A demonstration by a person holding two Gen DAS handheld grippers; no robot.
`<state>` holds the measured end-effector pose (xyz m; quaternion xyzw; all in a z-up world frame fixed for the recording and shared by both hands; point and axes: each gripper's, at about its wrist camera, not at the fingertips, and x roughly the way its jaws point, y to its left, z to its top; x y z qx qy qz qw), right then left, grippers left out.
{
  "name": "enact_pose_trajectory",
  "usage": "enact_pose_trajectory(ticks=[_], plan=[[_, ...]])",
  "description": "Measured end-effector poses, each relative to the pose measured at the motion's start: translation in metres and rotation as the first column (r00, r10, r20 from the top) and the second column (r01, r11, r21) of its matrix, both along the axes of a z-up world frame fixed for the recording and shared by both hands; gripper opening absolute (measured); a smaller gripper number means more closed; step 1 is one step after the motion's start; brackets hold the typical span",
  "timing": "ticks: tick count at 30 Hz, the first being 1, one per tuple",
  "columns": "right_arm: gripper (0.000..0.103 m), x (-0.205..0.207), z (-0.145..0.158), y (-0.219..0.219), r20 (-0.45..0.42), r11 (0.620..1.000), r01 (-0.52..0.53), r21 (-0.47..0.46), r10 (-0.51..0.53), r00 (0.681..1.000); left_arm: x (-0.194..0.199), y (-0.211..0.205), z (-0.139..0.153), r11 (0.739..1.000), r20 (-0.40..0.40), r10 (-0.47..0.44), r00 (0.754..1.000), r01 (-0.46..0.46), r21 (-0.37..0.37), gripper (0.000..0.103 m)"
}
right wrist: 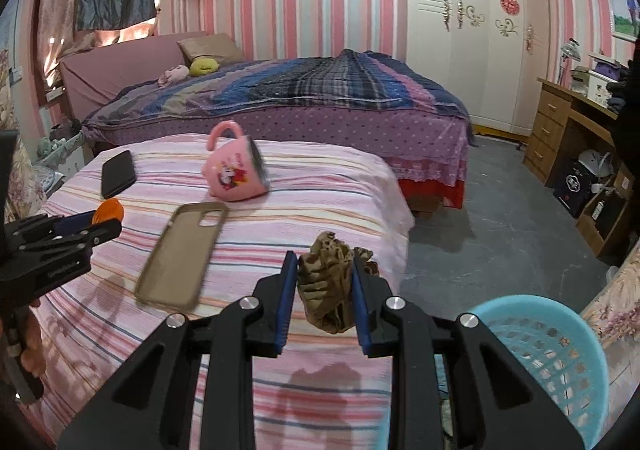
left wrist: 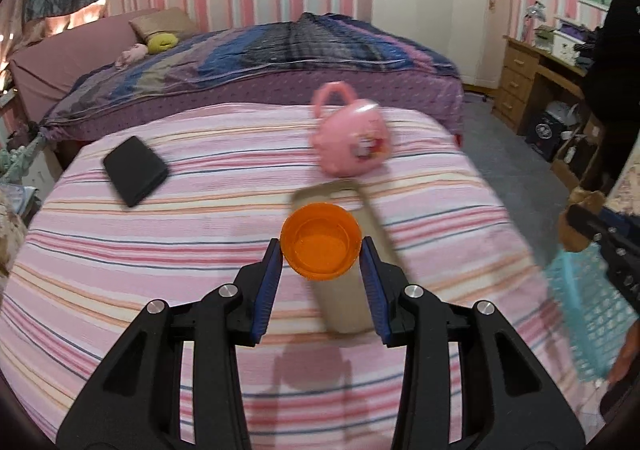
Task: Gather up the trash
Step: 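Carry the orange cap and brown scrap over the blue basket, then open both grippers to drop the cap and scrap into the basket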
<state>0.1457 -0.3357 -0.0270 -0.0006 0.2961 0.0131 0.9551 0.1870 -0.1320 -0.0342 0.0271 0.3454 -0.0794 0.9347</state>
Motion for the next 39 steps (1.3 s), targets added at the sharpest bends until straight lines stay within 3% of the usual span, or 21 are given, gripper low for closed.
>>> enact_pose_trajectory(ticks=[3, 14, 24, 26, 28, 31, 32, 34, 35, 38, 39], plan=[[0.026, -0.009, 0.001, -0.023, -0.007, 0.999, 0.035, -0.013, -0.035, 0.999, -0.009, -0.035, 0.000, 0.998, -0.004, -0.056, 0.998, 0.055, -0.036, 0.039], [0.026, -0.052, -0.002, -0.116, -0.018, 0.976, 0.218, 0.009, -0.217, 0.976, -0.044, -0.156, -0.017, 0.969, -0.018, -0.242, 0.970, 0.241, -0.047, 0.039], [0.026, -0.093, -0.007, -0.173, -0.025, 0.949, 0.312, 0.038, -0.311, 0.950, -0.075, -0.216, -0.014, 0.941, 0.012, -0.338, 0.941, 0.338, -0.017, 0.039], [0.026, -0.095, -0.008, -0.181, -0.025, 0.948, 0.316, 0.043, -0.315, 0.949, -0.078, -0.217, -0.010, 0.937, 0.024, -0.348, 0.937, 0.349, -0.018, 0.047], [0.026, -0.097, -0.009, -0.186, -0.024, 0.947, 0.318, 0.043, -0.317, 0.948, -0.082, -0.213, -0.005, 0.939, 0.046, -0.342, 0.939, 0.343, -0.018, 0.073], [0.027, -0.100, -0.008, -0.187, -0.017, 0.942, 0.333, 0.026, -0.333, 0.943, -0.086, -0.200, 0.004, 0.947, 0.083, -0.317, 0.945, 0.320, -0.023, 0.082], [0.030, -0.099, -0.009, -0.184, -0.011, 0.939, 0.343, 0.020, -0.343, 0.939, -0.087, -0.194, 0.005, 0.950, 0.087, -0.309, 0.947, 0.312, -0.026, 0.083], [0.056, -0.099, -0.009, -0.181, 0.001, 0.936, 0.353, 0.016, -0.353, 0.936, -0.087, -0.177, 0.010, 0.959, 0.096, -0.277, 0.956, 0.281, -0.031, 0.088], [0.074, -0.099, -0.009, -0.179, 0.007, 0.934, 0.356, 0.015, -0.356, 0.935, -0.087, -0.168, 0.012, 0.963, 0.100, -0.262, 0.960, 0.267, -0.033, 0.089], [0.080, -0.102, -0.008, -0.174, 0.010, 0.931, 0.362, 0.036, -0.363, 0.932, -0.091, -0.135, 0.019, 0.977, 0.118, -0.207, 0.971, 0.212, -0.034, 0.095], [0.088, -0.105, -0.006, -0.168, 0.022, 0.935, 0.353, 0.046, -0.354, 0.935, -0.095, -0.119, 0.022, 0.982, 0.131, -0.179, 0.975, 0.185, -0.029, 0.098]])
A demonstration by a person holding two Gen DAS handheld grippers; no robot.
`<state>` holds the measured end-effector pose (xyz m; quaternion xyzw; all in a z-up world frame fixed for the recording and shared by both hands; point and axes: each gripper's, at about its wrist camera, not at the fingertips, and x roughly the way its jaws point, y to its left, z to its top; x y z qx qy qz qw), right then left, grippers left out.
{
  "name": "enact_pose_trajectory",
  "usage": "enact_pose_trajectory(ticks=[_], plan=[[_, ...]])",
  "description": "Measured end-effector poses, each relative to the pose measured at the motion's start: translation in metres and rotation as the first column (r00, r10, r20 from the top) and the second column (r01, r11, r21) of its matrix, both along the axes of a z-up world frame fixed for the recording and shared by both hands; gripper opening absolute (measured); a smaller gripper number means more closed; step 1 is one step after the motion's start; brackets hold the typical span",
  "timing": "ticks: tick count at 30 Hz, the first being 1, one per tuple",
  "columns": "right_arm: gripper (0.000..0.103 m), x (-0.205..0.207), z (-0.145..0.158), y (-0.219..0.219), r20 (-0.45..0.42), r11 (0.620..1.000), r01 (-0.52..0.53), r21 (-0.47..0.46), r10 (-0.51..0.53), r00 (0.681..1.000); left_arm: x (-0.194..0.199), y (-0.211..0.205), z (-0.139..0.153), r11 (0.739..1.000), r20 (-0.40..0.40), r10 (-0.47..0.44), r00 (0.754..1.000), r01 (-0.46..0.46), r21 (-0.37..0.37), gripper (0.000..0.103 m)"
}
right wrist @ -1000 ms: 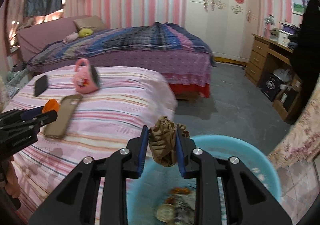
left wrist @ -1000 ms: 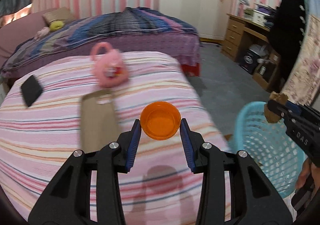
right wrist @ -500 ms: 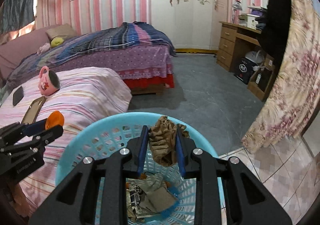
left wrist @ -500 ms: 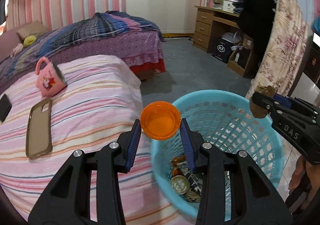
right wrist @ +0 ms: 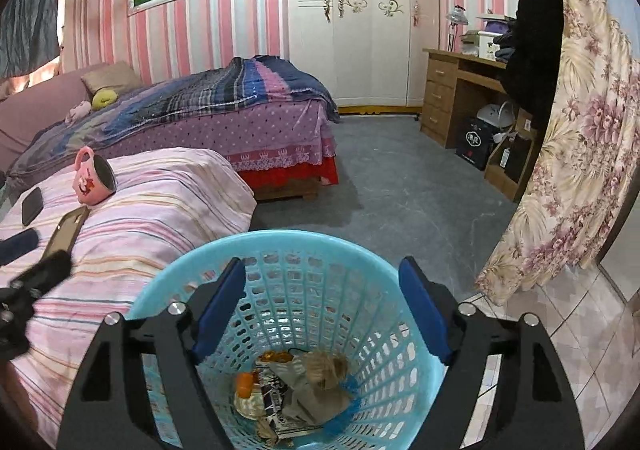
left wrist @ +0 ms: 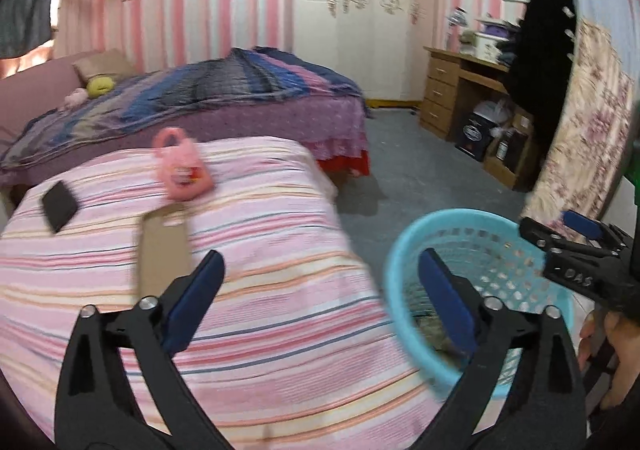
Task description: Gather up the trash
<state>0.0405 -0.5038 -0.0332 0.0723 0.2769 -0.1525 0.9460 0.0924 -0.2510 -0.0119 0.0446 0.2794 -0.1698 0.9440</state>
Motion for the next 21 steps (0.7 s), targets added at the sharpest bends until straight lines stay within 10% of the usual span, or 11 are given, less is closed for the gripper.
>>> enact_pose_trajectory(ticks=[21], plan=[[0.098, -0.042, 0.018, 0.154, 0.015, 0.967, -0.247, -0.053, 0.249, 0.969, -0.078, 0.223, -0.006, 0.932, 0.006, 0.361, 0.933, -0.360, -0.052, 0.098]])
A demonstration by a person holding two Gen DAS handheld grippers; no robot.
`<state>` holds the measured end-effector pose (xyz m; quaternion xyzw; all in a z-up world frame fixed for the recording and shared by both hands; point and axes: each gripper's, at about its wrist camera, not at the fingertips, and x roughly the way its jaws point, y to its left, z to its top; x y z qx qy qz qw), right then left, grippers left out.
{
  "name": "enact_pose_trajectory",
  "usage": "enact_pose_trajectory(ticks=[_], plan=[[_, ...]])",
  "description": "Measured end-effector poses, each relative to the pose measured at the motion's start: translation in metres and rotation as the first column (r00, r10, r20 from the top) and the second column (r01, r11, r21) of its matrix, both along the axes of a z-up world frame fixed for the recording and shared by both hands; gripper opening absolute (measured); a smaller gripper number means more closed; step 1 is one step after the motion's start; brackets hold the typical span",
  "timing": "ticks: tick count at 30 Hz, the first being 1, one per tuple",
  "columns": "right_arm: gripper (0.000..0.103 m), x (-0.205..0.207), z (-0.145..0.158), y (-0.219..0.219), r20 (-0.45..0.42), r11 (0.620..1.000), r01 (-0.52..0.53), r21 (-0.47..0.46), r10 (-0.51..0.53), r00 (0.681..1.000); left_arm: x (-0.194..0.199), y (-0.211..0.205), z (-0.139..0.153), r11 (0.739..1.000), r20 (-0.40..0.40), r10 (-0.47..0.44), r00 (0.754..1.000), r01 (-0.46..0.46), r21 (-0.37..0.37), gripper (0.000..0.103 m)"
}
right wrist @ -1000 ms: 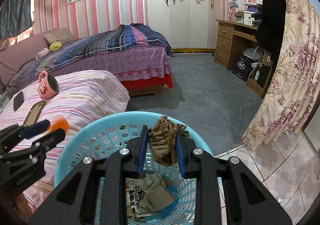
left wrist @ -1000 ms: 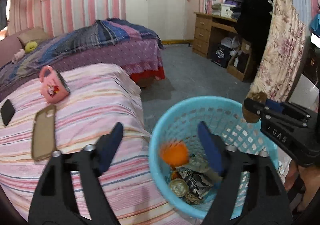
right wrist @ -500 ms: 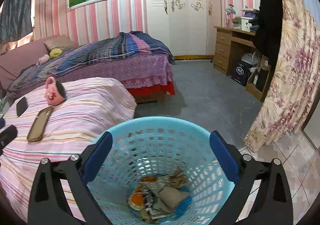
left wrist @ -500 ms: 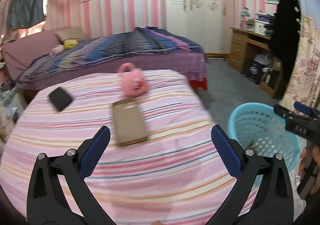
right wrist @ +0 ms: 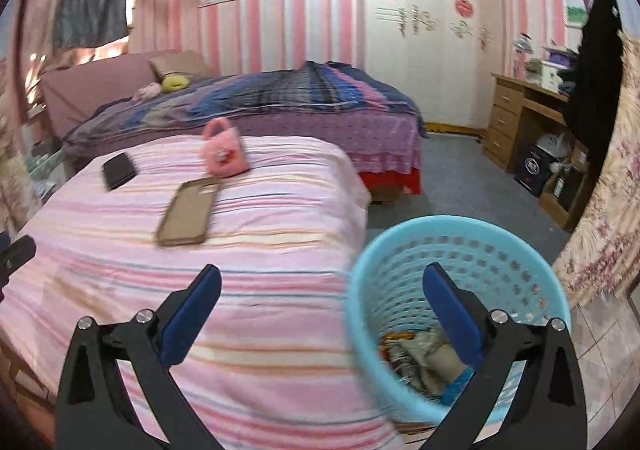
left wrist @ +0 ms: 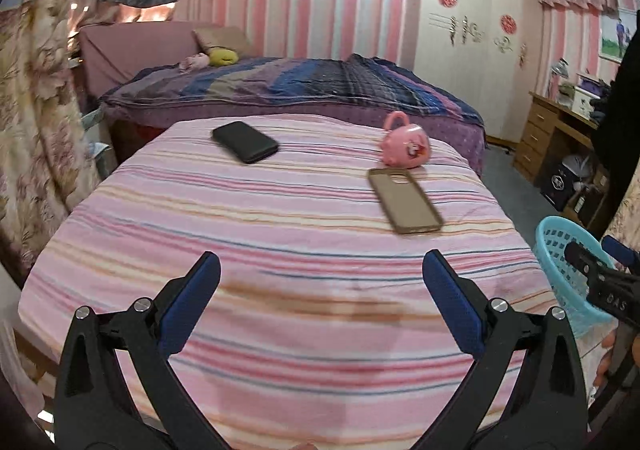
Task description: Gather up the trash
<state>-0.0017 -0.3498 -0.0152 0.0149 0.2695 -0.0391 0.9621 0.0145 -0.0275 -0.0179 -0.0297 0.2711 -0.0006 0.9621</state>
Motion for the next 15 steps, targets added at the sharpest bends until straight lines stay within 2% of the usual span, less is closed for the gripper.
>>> enact_pose_trajectory(ticks=[8, 11, 15], plan=[[0.098, -0.035, -0.002, 0.049, 0.002, 0.997, -0.038, -0.066, 0.039, 0.999, -0.020, 0.007, 0.004, 0.999, 0.057, 0.012, 0.998, -0.014, 0.044, 0.098], [0.098, -0.047, -0.004, 0.071, 0.013, 0.996, -0.031, -0.079, 0.032, 0.999, -0.025, 0.009, 0.005, 1.000, 0.075, -0.007, 0.997, 0.005, 0.028, 0.098], [0.098, -0.060, -0.004, 0.079, 0.027, 0.997, -0.016, -0.072, 0.018, 0.999, -0.029, 0.009, 0.005, 1.000, 0.080, -0.019, 0.997, 0.017, 0.024, 0.098]])
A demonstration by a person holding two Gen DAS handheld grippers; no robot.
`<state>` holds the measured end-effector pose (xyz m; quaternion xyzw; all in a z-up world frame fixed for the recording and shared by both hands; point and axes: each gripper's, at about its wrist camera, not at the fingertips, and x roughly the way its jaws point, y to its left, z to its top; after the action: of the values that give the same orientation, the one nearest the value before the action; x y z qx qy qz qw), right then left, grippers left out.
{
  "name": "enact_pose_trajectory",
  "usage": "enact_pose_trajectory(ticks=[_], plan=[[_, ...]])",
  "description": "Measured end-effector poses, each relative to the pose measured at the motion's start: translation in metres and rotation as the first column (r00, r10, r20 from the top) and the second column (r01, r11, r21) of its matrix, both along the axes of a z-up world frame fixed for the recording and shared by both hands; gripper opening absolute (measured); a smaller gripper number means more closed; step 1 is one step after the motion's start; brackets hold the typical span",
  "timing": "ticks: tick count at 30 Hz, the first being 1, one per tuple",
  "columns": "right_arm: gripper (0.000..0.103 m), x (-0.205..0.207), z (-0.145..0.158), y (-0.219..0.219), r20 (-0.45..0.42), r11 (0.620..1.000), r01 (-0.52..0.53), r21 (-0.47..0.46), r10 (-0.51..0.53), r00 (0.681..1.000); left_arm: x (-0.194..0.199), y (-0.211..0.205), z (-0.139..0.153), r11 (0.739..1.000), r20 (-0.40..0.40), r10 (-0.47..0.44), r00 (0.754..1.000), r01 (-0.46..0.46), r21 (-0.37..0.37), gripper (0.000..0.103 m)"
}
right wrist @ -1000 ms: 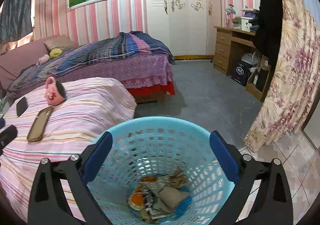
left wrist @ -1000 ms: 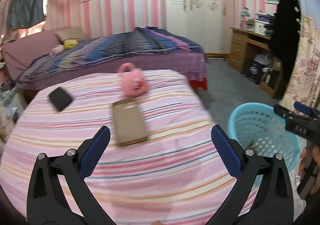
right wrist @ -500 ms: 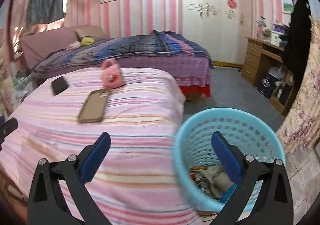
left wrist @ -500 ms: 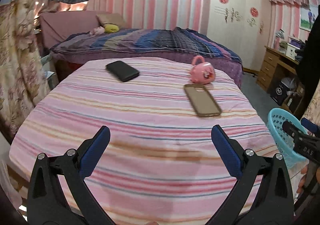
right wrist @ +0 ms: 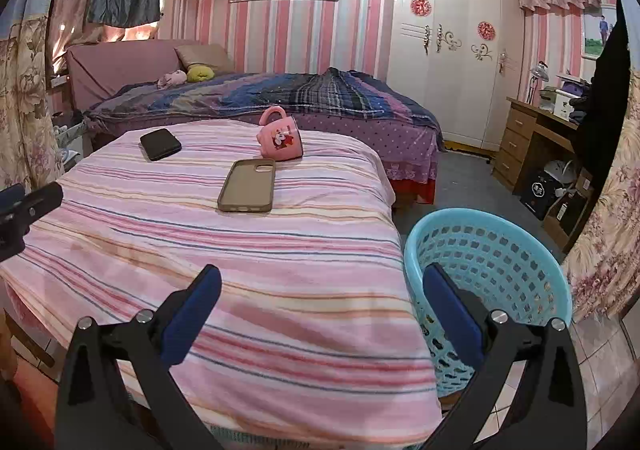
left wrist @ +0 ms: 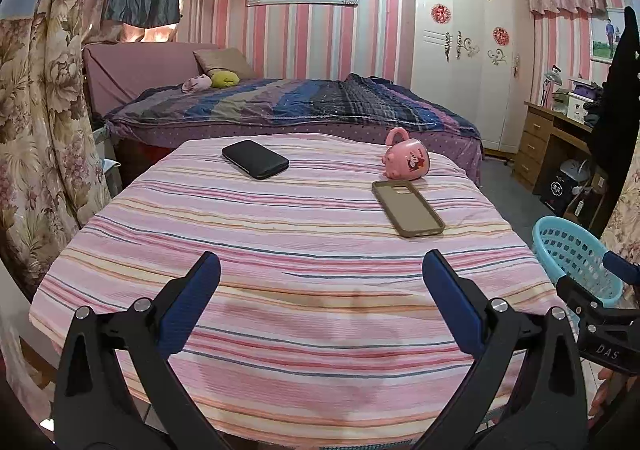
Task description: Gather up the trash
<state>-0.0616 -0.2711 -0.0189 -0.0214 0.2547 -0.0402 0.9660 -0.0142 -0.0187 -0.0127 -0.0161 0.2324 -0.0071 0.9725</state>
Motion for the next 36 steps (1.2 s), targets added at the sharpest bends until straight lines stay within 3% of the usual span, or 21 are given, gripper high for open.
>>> enact_pose_trajectory(ticks=[14, 36], plan=[[0.098, 0.003, 0.008, 0.001, 0.032, 1.000, 0.001, -0.028, 0.000, 0.999, -0.008, -0.013, 0.001, 0.999, 0.036, -0.015, 0.999, 0.013, 0.052, 0.098], [0.098, 0.003, 0.013, -0.004, 0.091, 0.999, 0.029, -0.013, -0.028, 0.995, -0.007, -0.012, 0.001, 0.999, 0.037, -0.004, 0.999, 0.002, 0.039, 0.098]])
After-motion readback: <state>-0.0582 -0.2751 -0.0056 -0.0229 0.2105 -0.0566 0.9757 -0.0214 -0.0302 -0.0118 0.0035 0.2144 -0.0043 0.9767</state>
